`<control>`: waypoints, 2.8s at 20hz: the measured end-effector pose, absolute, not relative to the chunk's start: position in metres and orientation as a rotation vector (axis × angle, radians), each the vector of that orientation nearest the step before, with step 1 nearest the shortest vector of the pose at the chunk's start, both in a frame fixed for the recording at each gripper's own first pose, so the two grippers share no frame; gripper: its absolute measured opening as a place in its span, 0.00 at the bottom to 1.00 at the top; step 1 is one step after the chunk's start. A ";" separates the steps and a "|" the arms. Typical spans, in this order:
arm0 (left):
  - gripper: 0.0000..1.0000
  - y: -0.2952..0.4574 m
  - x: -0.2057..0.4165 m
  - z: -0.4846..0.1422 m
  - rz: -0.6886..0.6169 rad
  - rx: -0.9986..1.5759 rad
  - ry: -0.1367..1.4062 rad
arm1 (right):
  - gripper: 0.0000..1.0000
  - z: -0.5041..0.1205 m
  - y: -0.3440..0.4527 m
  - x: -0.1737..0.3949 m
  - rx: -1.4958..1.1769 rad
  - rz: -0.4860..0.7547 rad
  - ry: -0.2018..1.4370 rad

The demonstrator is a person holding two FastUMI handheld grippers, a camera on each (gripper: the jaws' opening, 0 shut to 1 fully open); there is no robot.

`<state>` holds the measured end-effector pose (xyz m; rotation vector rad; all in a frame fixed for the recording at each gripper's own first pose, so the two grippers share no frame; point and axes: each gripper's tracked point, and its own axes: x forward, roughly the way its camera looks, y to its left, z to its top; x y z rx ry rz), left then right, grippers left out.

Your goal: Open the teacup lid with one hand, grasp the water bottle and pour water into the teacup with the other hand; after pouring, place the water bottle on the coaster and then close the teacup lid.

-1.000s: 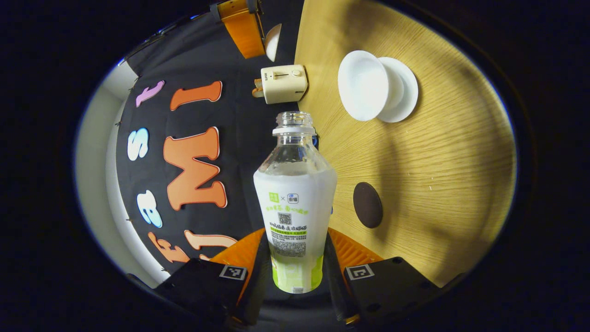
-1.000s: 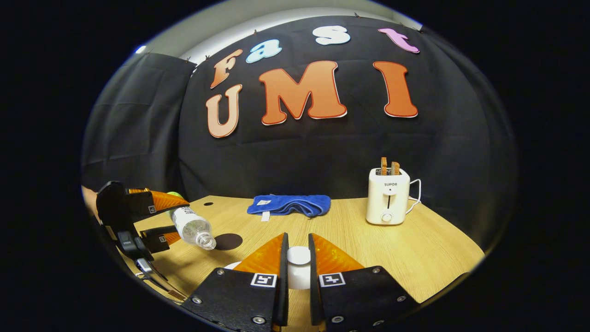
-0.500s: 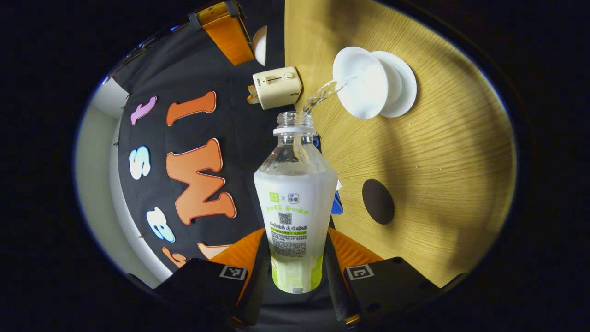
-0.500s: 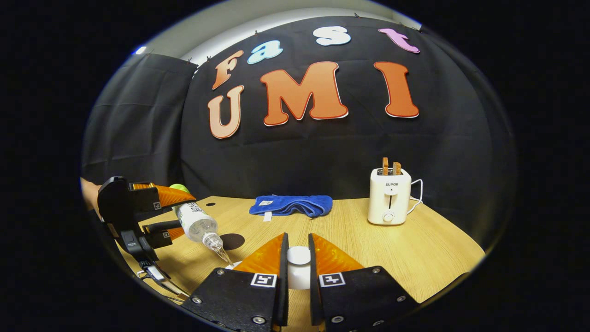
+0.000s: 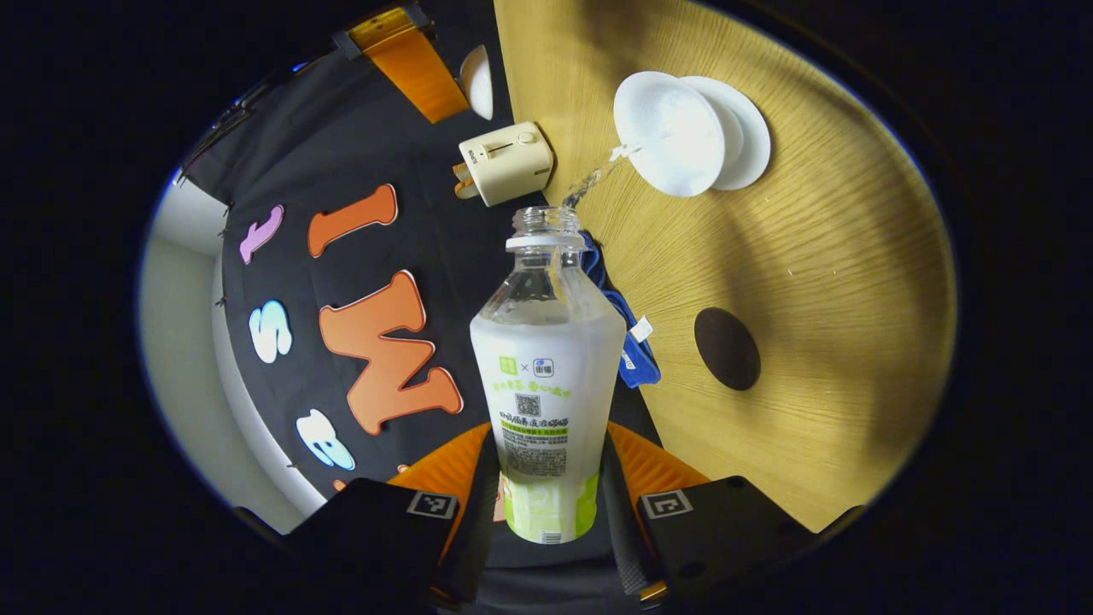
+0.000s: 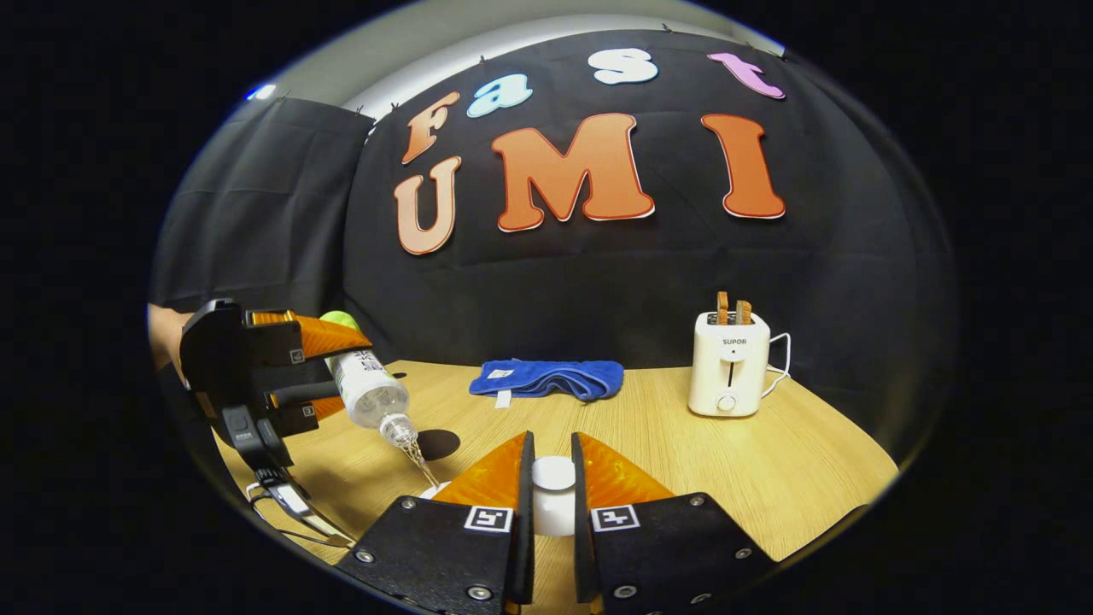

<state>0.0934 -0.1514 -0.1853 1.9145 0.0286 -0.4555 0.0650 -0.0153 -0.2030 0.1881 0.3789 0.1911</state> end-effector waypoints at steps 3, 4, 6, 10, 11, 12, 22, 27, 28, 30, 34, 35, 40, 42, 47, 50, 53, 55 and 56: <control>0.63 -0.151 0.096 -0.170 -0.437 1.965 0.012 | 0.19 -0.198 -0.016 0.064 0.199 0.199 0.367; 0.64 -0.149 0.097 -0.164 -0.428 1.985 0.007 | 0.19 -0.197 -0.015 0.064 0.204 0.207 0.363; 0.63 -0.152 0.098 -0.159 -0.413 2.010 -0.006 | 0.19 -0.197 -0.012 0.064 0.206 0.224 0.366; 0.64 -0.152 0.101 -0.146 -0.404 2.051 -0.016 | 0.19 -0.196 -0.010 0.064 0.200 0.240 0.363; 0.62 -0.155 0.102 -0.145 -0.404 2.065 -0.021 | 0.19 -0.196 -0.010 0.063 0.197 0.242 0.361; 0.64 -0.156 0.101 -0.143 -0.405 2.074 -0.024 | 0.19 -0.196 -0.010 0.063 0.198 0.246 0.360; 0.63 -0.191 0.099 -0.154 -0.461 2.158 -0.123 | 0.19 -0.196 -0.014 0.061 0.199 0.253 0.353; 0.62 -0.200 0.100 -0.171 -0.499 2.182 -0.150 | 0.19 -0.198 -0.012 0.059 0.198 0.261 0.357; 0.65 -0.202 0.098 -0.174 -0.505 2.179 -0.152 | 0.19 -0.200 -0.011 0.059 0.201 0.265 0.360; 0.63 -0.205 0.095 -0.179 -0.517 2.157 -0.154 | 0.19 -0.201 -0.010 0.059 0.202 0.267 0.365; 0.63 -0.198 0.097 -0.188 -0.526 2.019 -0.126 | 0.19 -0.205 -0.004 0.058 0.201 0.281 0.369; 0.63 -0.196 0.098 -0.188 -0.525 1.969 -0.122 | 0.19 -0.209 -0.005 0.058 0.200 0.282 0.375; 0.60 -0.192 0.106 -0.162 -0.465 1.679 -0.124 | 0.19 -0.211 -0.009 0.063 0.227 0.268 0.376; 0.63 -0.185 0.112 -0.150 -0.410 1.578 -0.135 | 0.19 -0.215 -0.005 0.064 0.236 0.273 0.386; 0.63 -0.152 0.142 -0.116 -0.252 1.241 -0.126 | 0.19 -0.219 0.001 0.069 0.228 0.267 0.398; 0.62 -0.126 0.153 -0.113 -0.161 0.999 -0.075 | 0.19 -0.218 0.004 0.071 0.223 0.261 0.398; 0.62 -0.110 0.165 -0.139 -0.138 0.700 0.037 | 0.19 -0.215 0.009 0.071 0.215 0.267 0.397; 0.62 -0.118 0.163 -0.151 -0.169 0.451 0.120 | 0.19 -0.214 0.012 0.071 0.206 0.271 0.396; 0.62 -0.123 0.164 -0.153 -0.171 0.358 0.147 | 0.19 -0.214 0.015 0.072 0.204 0.275 0.397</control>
